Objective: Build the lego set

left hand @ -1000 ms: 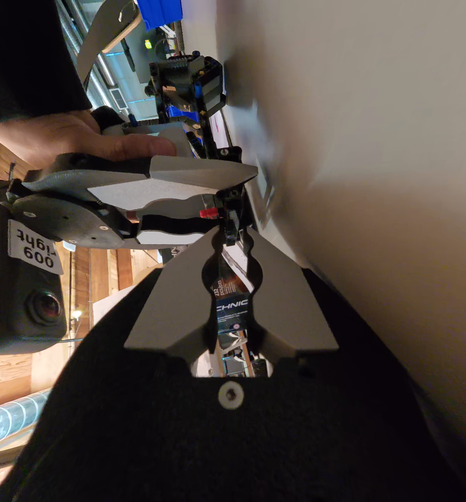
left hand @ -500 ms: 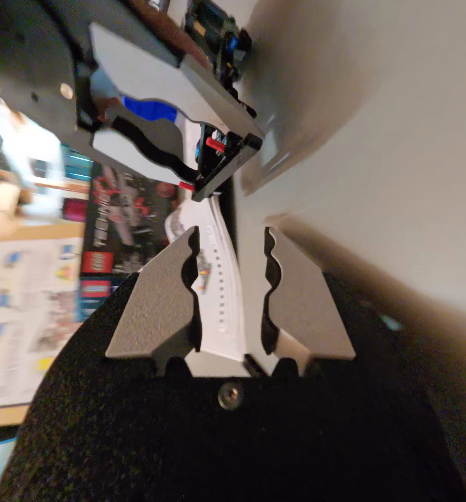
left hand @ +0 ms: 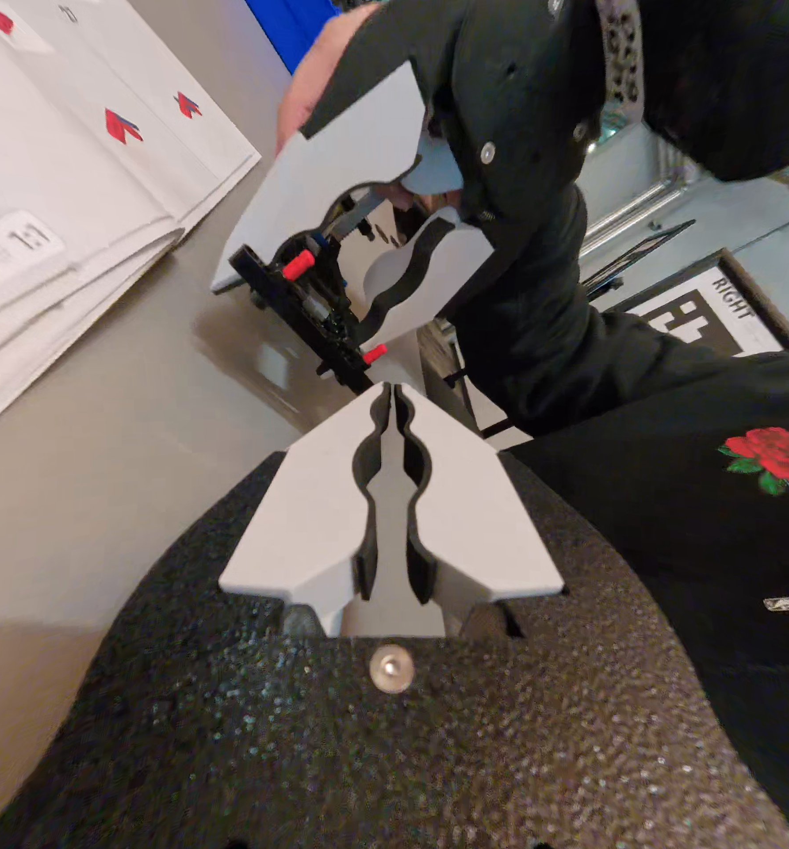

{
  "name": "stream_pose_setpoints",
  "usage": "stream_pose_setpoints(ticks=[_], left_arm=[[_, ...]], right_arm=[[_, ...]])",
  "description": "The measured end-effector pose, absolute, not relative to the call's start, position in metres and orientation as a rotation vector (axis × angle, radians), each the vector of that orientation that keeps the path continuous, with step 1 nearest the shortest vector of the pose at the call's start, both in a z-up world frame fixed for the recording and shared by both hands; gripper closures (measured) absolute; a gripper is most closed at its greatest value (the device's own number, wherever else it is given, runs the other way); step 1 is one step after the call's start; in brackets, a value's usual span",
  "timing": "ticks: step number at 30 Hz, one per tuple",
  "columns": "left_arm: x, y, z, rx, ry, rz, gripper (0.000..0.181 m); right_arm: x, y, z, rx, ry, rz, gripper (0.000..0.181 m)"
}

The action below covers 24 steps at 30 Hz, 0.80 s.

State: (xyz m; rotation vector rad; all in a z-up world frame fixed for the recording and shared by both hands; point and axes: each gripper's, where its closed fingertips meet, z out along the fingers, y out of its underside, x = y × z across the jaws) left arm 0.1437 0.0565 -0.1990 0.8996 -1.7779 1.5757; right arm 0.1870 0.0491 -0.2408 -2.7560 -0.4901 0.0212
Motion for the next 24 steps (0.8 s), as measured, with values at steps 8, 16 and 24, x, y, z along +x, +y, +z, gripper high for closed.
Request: stream_pose_setpoints(ticks=[8, 16, 24], left_arm=[[0.152, 0.058, -0.209, 0.913, -1.906, 1.622, 0.181], [0.161, 0.059, -0.215, 0.971, -1.949, 1.610, 0.181], [0.167, 0.059, -0.218, 1.008, -2.029, 1.626, 0.181]], right_arm=[[0.190, 0.050, -0.241, -2.758, -0.455, 0.086, 0.126], [0.191, 0.050, -0.243, -2.768, -0.451, 0.088, 0.126], [0.190, 0.050, -0.244, -2.779, -0.467, 0.087, 0.126]])
